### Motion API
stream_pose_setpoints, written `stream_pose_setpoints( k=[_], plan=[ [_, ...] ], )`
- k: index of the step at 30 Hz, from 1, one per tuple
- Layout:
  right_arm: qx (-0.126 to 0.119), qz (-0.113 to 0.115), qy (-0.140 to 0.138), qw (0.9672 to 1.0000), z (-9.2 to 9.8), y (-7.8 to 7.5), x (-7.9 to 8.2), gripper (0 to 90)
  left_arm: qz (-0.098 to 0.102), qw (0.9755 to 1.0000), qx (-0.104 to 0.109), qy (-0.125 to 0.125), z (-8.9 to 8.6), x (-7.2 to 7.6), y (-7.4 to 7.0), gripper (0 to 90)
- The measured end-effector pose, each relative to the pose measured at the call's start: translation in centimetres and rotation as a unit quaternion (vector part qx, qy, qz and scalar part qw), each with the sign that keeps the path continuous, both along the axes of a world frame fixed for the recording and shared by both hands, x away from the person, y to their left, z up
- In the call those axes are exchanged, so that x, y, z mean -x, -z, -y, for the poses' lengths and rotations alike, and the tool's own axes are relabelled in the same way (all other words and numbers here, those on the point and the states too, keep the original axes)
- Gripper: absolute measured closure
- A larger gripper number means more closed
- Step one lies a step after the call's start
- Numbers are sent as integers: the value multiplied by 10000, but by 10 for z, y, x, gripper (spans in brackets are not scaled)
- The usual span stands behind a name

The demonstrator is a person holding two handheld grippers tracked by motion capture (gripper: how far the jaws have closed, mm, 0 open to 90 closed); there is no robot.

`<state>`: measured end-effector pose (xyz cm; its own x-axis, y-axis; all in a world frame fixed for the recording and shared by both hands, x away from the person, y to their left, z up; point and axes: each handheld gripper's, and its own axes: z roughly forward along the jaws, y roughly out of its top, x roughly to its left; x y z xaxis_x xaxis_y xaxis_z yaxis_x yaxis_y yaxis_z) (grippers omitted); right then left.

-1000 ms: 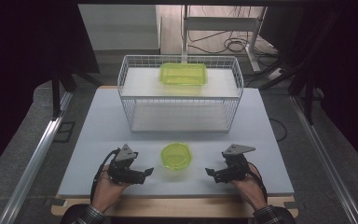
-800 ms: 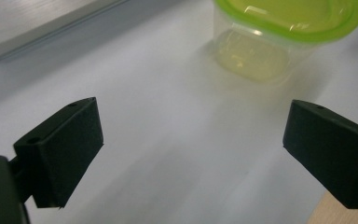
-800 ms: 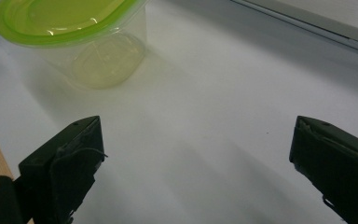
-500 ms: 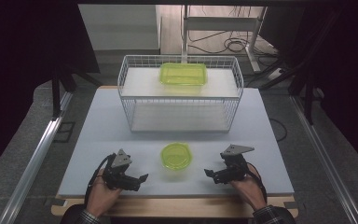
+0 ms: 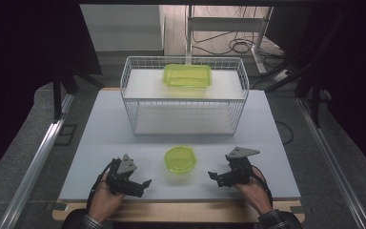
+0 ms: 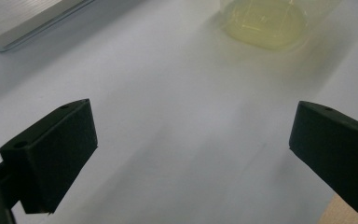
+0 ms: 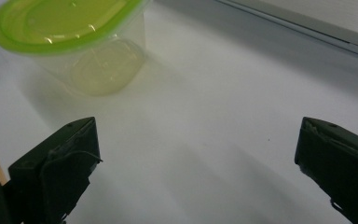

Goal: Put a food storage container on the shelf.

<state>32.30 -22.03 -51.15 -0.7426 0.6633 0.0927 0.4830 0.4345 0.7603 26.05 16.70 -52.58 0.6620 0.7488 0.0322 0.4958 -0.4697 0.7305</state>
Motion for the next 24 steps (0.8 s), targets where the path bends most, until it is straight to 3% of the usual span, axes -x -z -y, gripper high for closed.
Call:
stream_pose_setpoints(
  k=[6,10,14,24],
  plan=[
    [-204,-192,35,9996,-3,-8,-3,6,49,10000,-64,28,2,0,1,7],
    [-349,-487,112,9981,-6,-14,-8,6,48,10000,-54,12,1,0,1,7],
    [-292,-624,101,9976,-11,-19,-13,7,59,9999,-94,18,2,-1,2,8],
    [-659,-901,68,9937,-21,-34,-27,115,55,9999,-136,48,2,-1,2,7]
  ],
)
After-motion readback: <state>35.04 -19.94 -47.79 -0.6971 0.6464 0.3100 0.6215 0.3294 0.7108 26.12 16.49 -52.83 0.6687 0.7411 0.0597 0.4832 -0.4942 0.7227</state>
